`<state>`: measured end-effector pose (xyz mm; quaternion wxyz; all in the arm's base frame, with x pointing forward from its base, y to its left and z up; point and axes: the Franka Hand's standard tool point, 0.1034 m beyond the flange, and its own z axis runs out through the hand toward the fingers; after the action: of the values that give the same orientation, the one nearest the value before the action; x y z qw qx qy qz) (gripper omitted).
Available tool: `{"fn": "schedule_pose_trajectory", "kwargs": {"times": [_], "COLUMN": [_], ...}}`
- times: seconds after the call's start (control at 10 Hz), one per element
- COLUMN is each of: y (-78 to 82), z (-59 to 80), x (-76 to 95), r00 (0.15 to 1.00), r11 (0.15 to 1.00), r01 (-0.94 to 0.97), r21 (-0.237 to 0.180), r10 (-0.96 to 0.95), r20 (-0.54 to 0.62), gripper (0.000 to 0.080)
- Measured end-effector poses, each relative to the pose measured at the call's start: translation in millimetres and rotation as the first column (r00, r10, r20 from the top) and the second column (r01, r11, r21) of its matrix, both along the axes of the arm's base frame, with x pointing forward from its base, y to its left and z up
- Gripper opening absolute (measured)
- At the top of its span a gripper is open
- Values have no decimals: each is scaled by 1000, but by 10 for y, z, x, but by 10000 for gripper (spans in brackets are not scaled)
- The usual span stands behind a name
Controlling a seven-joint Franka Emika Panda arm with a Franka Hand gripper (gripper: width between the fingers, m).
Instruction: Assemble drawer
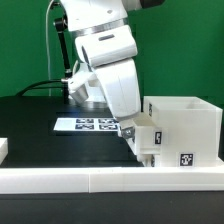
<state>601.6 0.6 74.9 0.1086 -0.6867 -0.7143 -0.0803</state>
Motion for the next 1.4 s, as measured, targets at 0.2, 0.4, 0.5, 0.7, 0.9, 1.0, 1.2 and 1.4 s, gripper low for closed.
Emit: {"fn": "schedule_pose_trajectory", "kwargs": {"times": [0.2,0.4,0.5,0.7,0.9,1.0,1.2,1.4], "y": [-29,62,103,97,109,110,96,90], "z": [-6,4,-4,-12,-12,-11,-23,-23], "x": [-5,-2,-7,-1,1,3,4,3], "r00": [1000,1000,1000,1000,1000,1000,1000,1000], "r11": [1000,1000,1000,1000,1000,999,999,999], "r01": [4,0,-2,-26,-12,-14,-22,-21], "r21": [-1,4,4,-14,-29,-41,-50,-50], "r10": [-4,0,2,26,12,13,22,21], "r20": [-2,-3,-6,-3,-8,-9,-2,-3], "gripper": [649,649,649,649,649,649,649,649]}}
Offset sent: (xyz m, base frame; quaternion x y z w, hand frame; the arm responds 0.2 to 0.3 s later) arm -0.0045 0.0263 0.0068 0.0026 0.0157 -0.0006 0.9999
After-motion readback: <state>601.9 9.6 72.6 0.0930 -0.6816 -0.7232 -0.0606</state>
